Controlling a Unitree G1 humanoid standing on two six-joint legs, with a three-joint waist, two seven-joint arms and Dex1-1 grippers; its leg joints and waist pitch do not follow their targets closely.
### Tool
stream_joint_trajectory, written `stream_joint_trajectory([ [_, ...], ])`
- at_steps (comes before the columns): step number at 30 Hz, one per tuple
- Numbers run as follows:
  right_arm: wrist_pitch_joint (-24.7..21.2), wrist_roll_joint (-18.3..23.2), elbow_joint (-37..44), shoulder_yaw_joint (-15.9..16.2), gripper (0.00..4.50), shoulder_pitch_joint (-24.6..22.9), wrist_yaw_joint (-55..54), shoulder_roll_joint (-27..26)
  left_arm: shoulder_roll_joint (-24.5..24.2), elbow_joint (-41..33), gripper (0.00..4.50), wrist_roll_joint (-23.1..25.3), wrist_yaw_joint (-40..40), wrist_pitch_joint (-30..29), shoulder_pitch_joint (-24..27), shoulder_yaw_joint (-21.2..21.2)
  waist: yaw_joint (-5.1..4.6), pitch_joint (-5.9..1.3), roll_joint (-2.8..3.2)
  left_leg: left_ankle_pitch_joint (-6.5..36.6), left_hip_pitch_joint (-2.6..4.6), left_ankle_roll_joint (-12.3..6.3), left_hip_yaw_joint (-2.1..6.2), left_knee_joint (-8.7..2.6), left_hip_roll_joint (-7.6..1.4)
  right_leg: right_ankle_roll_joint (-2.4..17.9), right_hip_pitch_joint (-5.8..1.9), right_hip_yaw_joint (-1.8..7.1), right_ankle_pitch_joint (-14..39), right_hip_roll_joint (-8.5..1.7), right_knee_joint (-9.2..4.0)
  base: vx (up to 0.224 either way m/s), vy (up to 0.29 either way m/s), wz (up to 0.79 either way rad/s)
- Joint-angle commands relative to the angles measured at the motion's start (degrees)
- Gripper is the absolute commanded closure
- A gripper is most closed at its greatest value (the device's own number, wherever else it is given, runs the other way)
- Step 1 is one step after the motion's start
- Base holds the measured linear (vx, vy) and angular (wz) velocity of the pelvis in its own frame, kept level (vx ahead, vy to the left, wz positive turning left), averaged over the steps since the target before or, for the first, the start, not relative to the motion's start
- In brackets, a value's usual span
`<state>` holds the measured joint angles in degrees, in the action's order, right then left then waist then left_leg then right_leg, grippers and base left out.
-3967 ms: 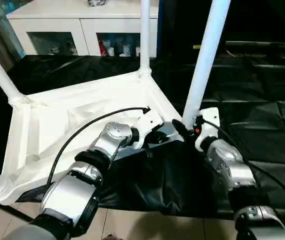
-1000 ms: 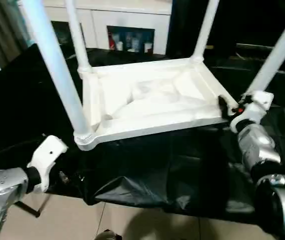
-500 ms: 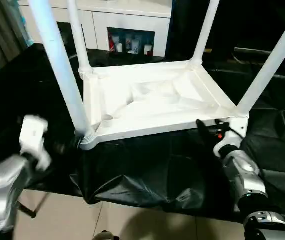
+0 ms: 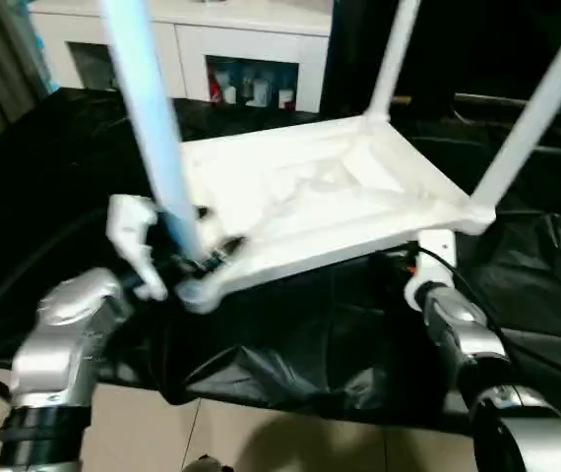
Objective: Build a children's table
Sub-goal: Rotate table base
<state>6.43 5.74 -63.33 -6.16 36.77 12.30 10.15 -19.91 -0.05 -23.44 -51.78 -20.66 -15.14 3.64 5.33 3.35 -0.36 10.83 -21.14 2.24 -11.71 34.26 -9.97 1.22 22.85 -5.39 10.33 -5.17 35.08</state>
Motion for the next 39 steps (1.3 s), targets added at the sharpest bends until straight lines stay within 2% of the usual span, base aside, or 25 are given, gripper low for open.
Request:
stream_joint_trajectory([
  [1, -1.0, -1.0, -1.9, 1.3, 0.78, 2.1, 0.0, -1.3, -0.7, -5.5, 0.01, -4.1, -4.8, -5.5, 1.0, -5.4, 0.07, -3.89, 0.6, 14.0, 0.97, 0.86, 1.79, -4.46, -3.51, 12.9, -2.48, 3.45, 11.1, -4.11, -3.57, 0.0, 0.0, 0.0],
  [2, -1.0, -1.0, -2.0, 1.4, 0.78, 2.4, 0.1, -1.5, -0.7, -6.2, 0.01, -4.7, -5.3, -6.2, 1.2, -5.9, -0.03, -3.95, 0.64, 13.8, 0.93, 0.94, 1.81, -4.44, -3.58, 13.1, -2.58, 3.44, 10.6, -4.17, -3.4, 0.0, 0.0, 0.0],
  [3, -1.0, -1.0, -2.6, 1.3, 0.78, 3.3, 0.2, -1.9, -0.6, -8.5, 0.01, -6.3, -6.6, -8.1, 1.3, -7.7, -0.31, -3.89, 0.3, 12.8, 0.49, 0.48, 1.87, -4.45, -3.55, 13.2, -2.92, 3.38, 10.5, -4.22, -3.27, 0.0, 0.0, 0.0],
  [4, -0.9, -1.0, -2.9, 1.4, 0.78, 3.7, 0.2, -2.2, 0.0, -9.7, 0.01, -6.9, -6.9, -9.0, 1.0, -9.2, -0.39, -3.85, -0.02, 12.8, 0.56, 0.3, 1.77, -4.45, -3.55, 13.2, -2.83, 3.41, 10.9, -4.18, -3.41, 0.0, 0.0, 0.0],
  [5, -0.9, -1.1, -3.1, 1.5, 0.78, 3.9, 0.2, -2.4, 0.4, -10.3, 0.01, -7.1, -7.1, -9.5, 0.8, -10.2, -0.39, -3.83, 0.24, 12.9, 0.82, 0.31, 1.73, -4.36, -3.58, 13.2, -2.65, 3.48, 11.2, -4.19, -3.47, 0.0, 0.0, 0.0],
  [6, -0.7, -1.4, -3.5, 1.6, 0.78, 4.2, 0.2, -2.6, 1.0, -10.5, 0.01, -7.0, -7.2, -9.4, 0.4, -11.2, -0.47, -3.77, 0.23, 12.9, 0.72, 0.25, 1.7, -4.35, -3.52, 13.2, -2.68, 3.52, 11.2, -4.16, -3.53, 0.0, 0.0, 0.0],
  [7, -0.4, -1.8, -3.9, 1.9, 0.78, 4.6, 0.5, -3.2, 3.2, -10.3, 0.01, -6.3, -7.2, -8.8, -0.6, -13.7, -0.62, -3.75, -0.34, 12.9, 0.68, 0.09, 1.66, -4.37, -3.48, 13.0, -2.74, 3.51, 11.6, -4.11, -3.66, 0.0, 0.0, 0.0],
  [8, -0.4, -1.8, -4.0, 2.0, 0.78, 4.7, 0.5, -3.3, 3.4, -10.2, 0.01, -6.2, -7.2, -8.8, -0.7, -13.9, -0.62, -3.75, -0.15, 12.9, 0.72, -0.03, 1.67, -4.29, -3.45, 12.8, -2.74, 3.58, 12.4, -4.25, -3.74, 0.0, 0.0, 0.0],
  [9, -0.3, -2.1, -4.3, 2.2, 0.78, 5.0, 0.7, -3.9, 5.9, -8.9, 0.01, -4.5, -6.1, -7.2, -1.6, -15.6, -0.8, -3.76, -0.62, 12.4, 0.52, -0.21, 1.69, -4.25, -3.43, 12.5, -2.9, 3.62, 12.8, -4.35, -3.76, 0.0, 0.0, 0.0],
  [12, 0.2, -2.7, -5.1, 2.4, 0.78, 5.6, 1.1, -4.8, 9.0, -6.1, 0.01, -1.5, -3.5, -4.9, -3.1, -17.2, -1.09, -3.73, -0.54, 11.6, 0.46, -0.66, 1.73, -4.09, -3.42, 11.9, -2.94, 3.61, 13.0, -4.4, -4.01, 0.0, 0.0, 0.0],
  [13, 0.5, -3.3, -5.5, 2.7, 0.78, 5.9, 1.4, -5.3, 10.7, -3.7, 0.01, 0.9, -1.6, -2.9, -4.3, -18.6, -1.33, -3.78, -0.62, 11.4, 0.31, -0.88, 1.73, -4.12, -3.4, 11.9, -3.04, 3.62, 12.8, -4.33, -3.92, 0.0, 0.0, 0.0],
  [14, 0.6, -3.5, -5.6, 2.9, 0.78, 6.0, 1.4, -5.5, 12.1, -0.9, 0.01, 3.0, 1.0, -1.7, -5.6, -18.9, -1.34, -3.69, -0.56, 11.8, 0.53, -1.05, 1.7, -4.11, -3.4, 11.6, -2.79, 3.57, 13.5, -4.2, -4.18, 0.0, 0.0, 0.0],
  [17, 0.9, -3.8, -5.7, 3.2, 0.78, 6.2, 2.1, -6.0, 14.0, 5.1, 0.01, 7.0, 5.4, 2.0, -8.6, -19.4, -1.56, -3.69, -0.44, 12.6, 0.57, -1.07, 1.75, -4.02, -3.19, 10.4, -2.79, 3.51, 15.7, -4.14, -4.62, 0.0, 0.0, 0.0],
  [19, 1.4, -4.0, -5.6, 3.5, 0.78, 6.2, 2.8, -6.3, 14.5, 9.1, 0.01, 9.0, 8.1, 3.8, -10.9, -19.2, -1.57, -3.82, -0.61, 12.1, 0.38, -1.05, 1.9, -4.06, -3.34, 10.2, -2.99, 3.45, 15.5, -4.32, -4.45, 0.0, 0.0, 0.0],
  [20, 1.5, -4.1, -5.7, 3.5, 0.78, 6.3, 2.9, -6.3, 14.7, 10.7, 0.01, 9.6, 8.8, 4.6, -11.8, -19.0, -1.46, -3.92, -0.17, 12.0, 0.64, -1.19, 1.86, -3.96, -3.31, 10.4, -2.77, 3.46, 15.1, -4.3, -4.48, 0.0, 0.0, 0.0],
  [24, 2.2, -2.2, -5.1, 2.3, 0.78, 5.8, 6.7, -6.9, 15.9, 13.0, 0.01, 9.6, 8.5, 6.3, -13.8, -18.5, -1.47, -4.05, -0.39, 10.7, 0.31, -1.97, 1.9, -3.9, -3.44, 12.2, -3.06, 3.4, 11.4, -4.4, -4.01, 0.0, 0.0, 0.0],
  [26, 2.1, -0.4, -4.3, 1.6, 0.78, 5.4, 12.5, -7.6, 17.4, 12.3, 0.01, 8.7, 6.8, 6.7, -13.6, -19.2, -1.32, -4.27, -0.48, 9.4, 0.33, -3.21, 1.73, -3.65, -3.5, 13.6, -3.2, 3.43, 8.7, -4.49, -3.7, 0.0, 0.0, 0.0],
  [29, 2.1, 0.7, -3.3, 1.5, 0.78, 4.8, 17.8, -8.3, 19.4, 11.7, 0.01, 7.7, 5.3, 7.2, -13.3, -20.4, -1.3, -4.29, -0.49, 7.7, 0.04, -4.76, 1.82, -3.58, -3.66, 15.1, -3.34, 3.32, 5.9, -4.46, -3.33, 0.0, 0.0, 0.0],
  [31, 2.4, 1.4, -3.0, 1.4, 0.78, 4.6, 19.8, -8.7, 20.9, 11.2, 0.01, 6.6, 4.5, 7.2, -13.0, -21.5, -1.34, -4.3, -0.17, 7.9, 0.17, -4.94, 1.79, -3.55, -3.75, 15.8, -3.24, 3.31, 5.4, -4.51, -3.35, 0.0, 0.0, 0.0],
  [32, 2.6, 1.7, -3.0, 1.0, 0.78, 4.7, 20.3, -8.9, 21.8, 11.4, 0.01, 6.3, 4.3, 7.6, -13.1, -22.3, -1.32, -4.34, -0.23, 8.1, 0.28, -5.04, 1.76, -3.51, -3.71, 16.3, -3.24, 3.31, 5.0, -4.47, -3.31, 0.0, 0.0, 0.0],
  [33, 2.7, 2.0, -3.1, 0.7, 0.78, 4.8, 20.6, -9.1, 22.4, 11.8, 0.01, 6.4, 4.2, 7.8, -13.3, -22.8, -1.27, -4.28, 0.0, 8.4, 0.27, -5.04, 1.75, -3.52, -3.71, 16.5, -3.23, 3.33, 5.2, -4.52, -3.42, 0.0, 0.0, 0.0],
  [35, 2.6, 2.2, -3.1, 0.5, 0.78, 4.9, 20.6, -9.2, 22.8, 12.4, 0.01, 6.6, 4.2, 8.3, -13.7, -23.1, -1.34, -4.3, -0.15, 8.7, 0.2, -5.16, 1.76, -3.51, -3.7, 16.5, -3.34, 3.32, 5.2, -4.48, -3.44, 0.0, 0.0, 0.0],
  [36, 2.8, 2.2, -3.3, 0.3, 0.78, 5.0, 20.6, -9.3, 23.2, 13.0, 0.01, 7.1, 4.1, 8.5, -14.0, -22.8, -1.29, -4.26, 0.1, 8.8, 0.17, -5.15, 1.83, -3.55, -3.74, 16.5, -3.34, 3.28, 5.6, -4.53, -3.48, 0.0, 0.0, 0.0],
  [37, 2.8, 2.1, -3.3, 0.1, 0.78, 5.1, 20.4, -9.3, 23.3, 13.4, 0.01, 7.2, 4.2, 8.6, -14.2, -22.6, -1.4, -4.22, -0.04, 9.0, 0.16, -5.12, 1.78, -3.56, -3.74, 16.4, -3.31, 3.28, 5.8, -4.46, -3.57, 0.0, 0.0, 0.0],
  [39, 3.7, 1.6, -3.8, -0.1, 0.78, 5.3, 18.7, -8.9, 23.5, 15.5, 0.01, 8.4, 4.8, 9.6, -15.3, -21.4, -1.37, -4.22, 0.19, 9.5, 0.33, -4.81, 1.77, -3.55, -3.69, 16.2, -3.21, 3.28, 6.5, -4.43, -3.72, 0.0, 0.0, 0.0],
])
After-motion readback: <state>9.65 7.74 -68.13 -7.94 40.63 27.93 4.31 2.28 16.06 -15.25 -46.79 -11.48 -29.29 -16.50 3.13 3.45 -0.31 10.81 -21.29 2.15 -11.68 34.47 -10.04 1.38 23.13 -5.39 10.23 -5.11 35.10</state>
